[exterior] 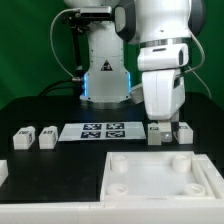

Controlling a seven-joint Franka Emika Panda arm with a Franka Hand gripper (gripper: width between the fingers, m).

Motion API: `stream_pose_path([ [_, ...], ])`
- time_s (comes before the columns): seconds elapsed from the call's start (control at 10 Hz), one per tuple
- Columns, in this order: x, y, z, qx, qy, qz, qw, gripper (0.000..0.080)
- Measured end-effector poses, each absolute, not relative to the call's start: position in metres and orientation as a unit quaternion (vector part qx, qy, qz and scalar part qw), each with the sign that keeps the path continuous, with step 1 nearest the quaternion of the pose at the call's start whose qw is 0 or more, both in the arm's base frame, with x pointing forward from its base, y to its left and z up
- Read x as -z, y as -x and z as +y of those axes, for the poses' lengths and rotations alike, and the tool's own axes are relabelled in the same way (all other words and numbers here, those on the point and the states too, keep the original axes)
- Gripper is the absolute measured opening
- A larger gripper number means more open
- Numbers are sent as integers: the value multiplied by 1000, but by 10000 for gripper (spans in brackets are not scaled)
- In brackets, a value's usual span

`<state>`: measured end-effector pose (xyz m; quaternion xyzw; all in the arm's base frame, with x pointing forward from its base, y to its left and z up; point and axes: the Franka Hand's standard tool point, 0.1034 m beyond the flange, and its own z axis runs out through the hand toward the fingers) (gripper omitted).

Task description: Assemble one leg

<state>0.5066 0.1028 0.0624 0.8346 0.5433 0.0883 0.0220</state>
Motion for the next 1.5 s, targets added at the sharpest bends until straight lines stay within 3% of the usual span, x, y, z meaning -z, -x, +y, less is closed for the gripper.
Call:
stream_pose_path([
  [0.2, -62, -506, 104, -90, -886, 455, 11, 649],
  [0.5, -61, -492, 120, -75, -974, 210, -28, 649],
  [0.8, -58, -487, 125, -67, -994, 67, -45, 649],
  [1.0, -50, -465, 150, -36, -994, -82, -61, 649],
  [1.2, -49, -458, 168, -29, -994, -84, -63, 649],
  [1.5, -47, -455, 160, 13, -996, -69, -55, 649],
])
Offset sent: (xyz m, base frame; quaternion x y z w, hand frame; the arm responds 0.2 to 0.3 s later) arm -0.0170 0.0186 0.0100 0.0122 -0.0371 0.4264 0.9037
